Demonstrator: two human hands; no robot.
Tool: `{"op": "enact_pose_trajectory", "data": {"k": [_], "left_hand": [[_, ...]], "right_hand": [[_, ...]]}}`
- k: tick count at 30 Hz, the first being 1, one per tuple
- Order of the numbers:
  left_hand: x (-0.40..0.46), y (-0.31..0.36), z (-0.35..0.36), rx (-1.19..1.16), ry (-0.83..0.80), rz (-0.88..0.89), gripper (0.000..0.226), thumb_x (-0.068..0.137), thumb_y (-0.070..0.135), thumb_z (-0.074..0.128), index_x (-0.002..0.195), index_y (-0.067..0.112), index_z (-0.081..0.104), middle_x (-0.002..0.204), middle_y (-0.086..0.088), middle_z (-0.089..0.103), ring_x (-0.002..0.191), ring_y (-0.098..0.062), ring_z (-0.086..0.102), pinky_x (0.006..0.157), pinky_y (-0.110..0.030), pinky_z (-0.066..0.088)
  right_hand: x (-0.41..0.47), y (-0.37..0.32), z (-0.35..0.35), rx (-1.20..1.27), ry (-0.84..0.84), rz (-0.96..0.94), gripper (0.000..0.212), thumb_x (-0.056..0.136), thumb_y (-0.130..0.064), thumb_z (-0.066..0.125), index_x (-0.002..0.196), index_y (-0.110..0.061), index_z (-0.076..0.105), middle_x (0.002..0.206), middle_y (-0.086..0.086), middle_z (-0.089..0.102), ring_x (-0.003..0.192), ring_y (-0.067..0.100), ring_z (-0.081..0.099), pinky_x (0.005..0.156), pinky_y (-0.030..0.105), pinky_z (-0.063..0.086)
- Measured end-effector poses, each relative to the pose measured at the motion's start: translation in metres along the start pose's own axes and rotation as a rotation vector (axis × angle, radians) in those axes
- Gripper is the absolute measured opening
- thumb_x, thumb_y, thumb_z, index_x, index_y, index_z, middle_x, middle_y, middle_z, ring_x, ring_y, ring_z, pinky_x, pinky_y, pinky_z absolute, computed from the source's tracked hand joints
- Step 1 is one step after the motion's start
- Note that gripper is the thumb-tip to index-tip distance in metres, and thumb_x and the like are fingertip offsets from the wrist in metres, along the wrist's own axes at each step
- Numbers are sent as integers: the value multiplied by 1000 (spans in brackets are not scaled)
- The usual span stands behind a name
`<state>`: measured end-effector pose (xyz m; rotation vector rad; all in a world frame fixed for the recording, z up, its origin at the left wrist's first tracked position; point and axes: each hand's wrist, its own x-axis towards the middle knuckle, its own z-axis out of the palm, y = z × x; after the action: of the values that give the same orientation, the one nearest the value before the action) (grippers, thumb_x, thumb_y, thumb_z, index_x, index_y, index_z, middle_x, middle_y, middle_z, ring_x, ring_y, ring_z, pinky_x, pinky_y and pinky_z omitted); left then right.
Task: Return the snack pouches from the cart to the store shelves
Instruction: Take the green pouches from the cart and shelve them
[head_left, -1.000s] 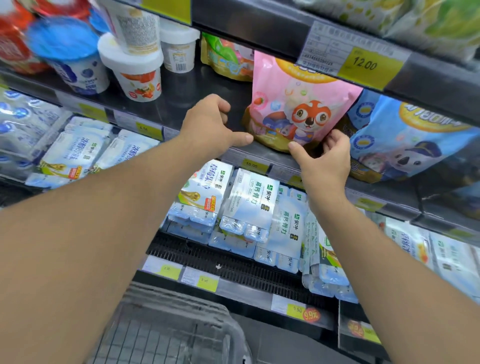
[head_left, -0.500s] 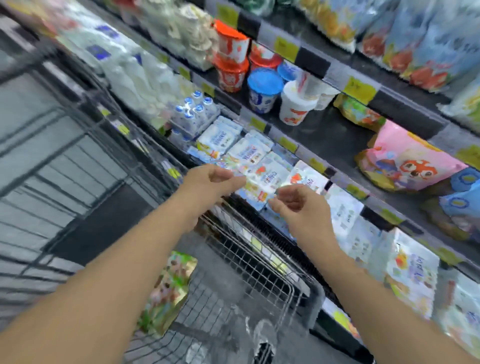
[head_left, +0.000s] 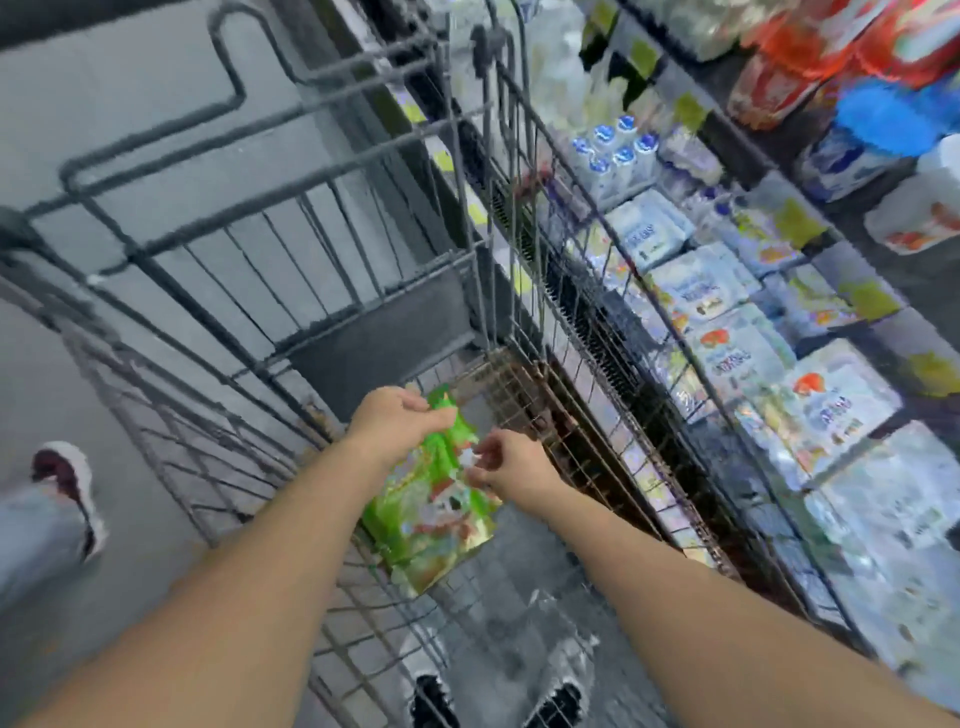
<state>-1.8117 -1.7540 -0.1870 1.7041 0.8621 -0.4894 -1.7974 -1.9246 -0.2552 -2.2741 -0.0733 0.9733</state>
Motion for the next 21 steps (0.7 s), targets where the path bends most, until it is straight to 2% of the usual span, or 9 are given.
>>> {"op": "enact_pose_trajectory", "data": {"k": [1, 3, 5, 7, 9, 11, 14, 18, 21], "left_hand": [[6, -6, 2, 1, 8, -7, 30, 79, 24, 86, 89, 13, 60, 109, -24, 69, 109, -38, 67, 84, -43, 51], [17, -16, 3, 3, -10, -23, 37, 79, 29, 86, 101, 9, 63, 113, -22, 70, 100, -35, 69, 83, -43, 52], [24, -22, 2, -10, -38, -37, 51, 80, 33, 85, 118, 7, 64, 109, -14, 69, 82, -22, 64, 76, -33, 48], [30, -26, 1, -18, -39, -34, 54, 81, 33, 83, 123, 9, 62, 114, -12, 68, 90, -21, 63, 79, -31, 46], [35, -26, 0, -31, -31, -41, 54, 81, 32, 83, 125, 9, 62, 121, -13, 66, 107, -28, 64, 87, -37, 49], [40, -23, 1, -42, -19, -44, 54, 82, 31, 83, 126, 8, 61, 124, -14, 65, 113, -30, 63, 90, -39, 49], [46, -18, 2, -27, -11, -39, 54, 82, 34, 82, 127, 10, 61, 124, -12, 65, 106, -26, 62, 85, -35, 48], [51, -15, 1, -32, 3, -57, 56, 83, 35, 81, 129, 11, 61, 127, -11, 65, 117, -28, 61, 93, -38, 49], [56, -14, 0, -45, 31, -57, 53, 84, 33, 81, 128, 9, 63, 121, -11, 66, 106, -25, 63, 85, -33, 48]], "right_hand": [[11, 5, 15, -23, -36, 36, 47, 79, -35, 82, 114, -11, 63, 91, -2, 63, 82, 13, 61, 70, 18, 42], [27, 13, 38, -52, -67, 99, 50, 75, -39, 84, 112, -15, 60, 91, -6, 56, 85, 14, 53, 70, 23, 41], [37, 17, 54, -91, -38, 141, 43, 71, -42, 86, 89, -22, 53, 77, -14, 50, 81, 15, 51, 55, 22, 36], [44, 18, 62, -77, -3, 189, 48, 66, -42, 89, 80, -26, 46, 75, -14, 51, 79, 15, 53, 50, 21, 32], [54, 19, 66, -66, -34, 225, 54, 63, -41, 91, 98, -21, 56, 94, -7, 62, 92, 17, 60, 63, 25, 41], [61, 18, 69, -78, -76, 231, 74, 61, -39, 93, 122, -13, 60, 117, 1, 66, 111, 22, 62, 81, 26, 46], [63, 15, 79, -94, -104, 266, 86, 56, -47, 93, 125, -9, 57, 119, 4, 65, 113, 25, 62, 87, 30, 49], [61, 11, 85, -72, -188, 316, 66, 62, -45, 91, 108, -13, 57, 93, -2, 58, 96, 23, 59, 74, 27, 40], [52, 17, 72, 18, -225, 299, 49, 67, -26, 89, 102, -8, 61, 99, 6, 66, 95, 25, 63, 68, 29, 48]]}}
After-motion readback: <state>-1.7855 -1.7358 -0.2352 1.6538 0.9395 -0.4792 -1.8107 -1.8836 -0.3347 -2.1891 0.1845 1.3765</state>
